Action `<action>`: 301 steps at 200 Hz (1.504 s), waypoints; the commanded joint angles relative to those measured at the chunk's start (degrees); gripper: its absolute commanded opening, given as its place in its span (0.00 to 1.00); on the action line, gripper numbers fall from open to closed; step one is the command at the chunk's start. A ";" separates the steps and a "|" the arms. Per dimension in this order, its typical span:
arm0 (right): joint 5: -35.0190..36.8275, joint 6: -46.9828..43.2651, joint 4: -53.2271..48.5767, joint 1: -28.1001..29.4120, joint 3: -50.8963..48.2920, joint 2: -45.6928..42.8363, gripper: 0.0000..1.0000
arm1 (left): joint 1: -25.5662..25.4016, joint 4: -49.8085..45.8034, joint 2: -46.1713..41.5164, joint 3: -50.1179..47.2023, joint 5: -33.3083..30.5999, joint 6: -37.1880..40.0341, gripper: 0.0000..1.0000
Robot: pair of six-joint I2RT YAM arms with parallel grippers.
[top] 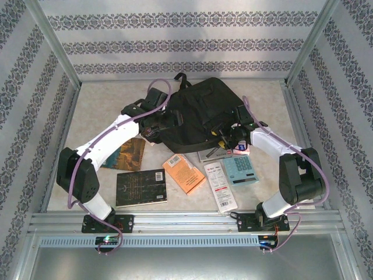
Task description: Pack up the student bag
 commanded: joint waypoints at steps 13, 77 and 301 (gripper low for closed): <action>-1.90 1.57 10.81 0.39 -4.88 -1.92 0.37 | -1.74 -2.21 2.50 1.52 5.18 -2.31 0.69; -2.08 1.72 25.92 0.23 -11.81 -3.55 0.00 | -5.40 -5.59 11.05 11.26 9.16 -0.88 0.68; -1.58 -1.14 28.70 1.96 -14.09 -7.46 0.00 | -9.53 -10.01 31.02 31.30 9.51 0.14 0.38</action>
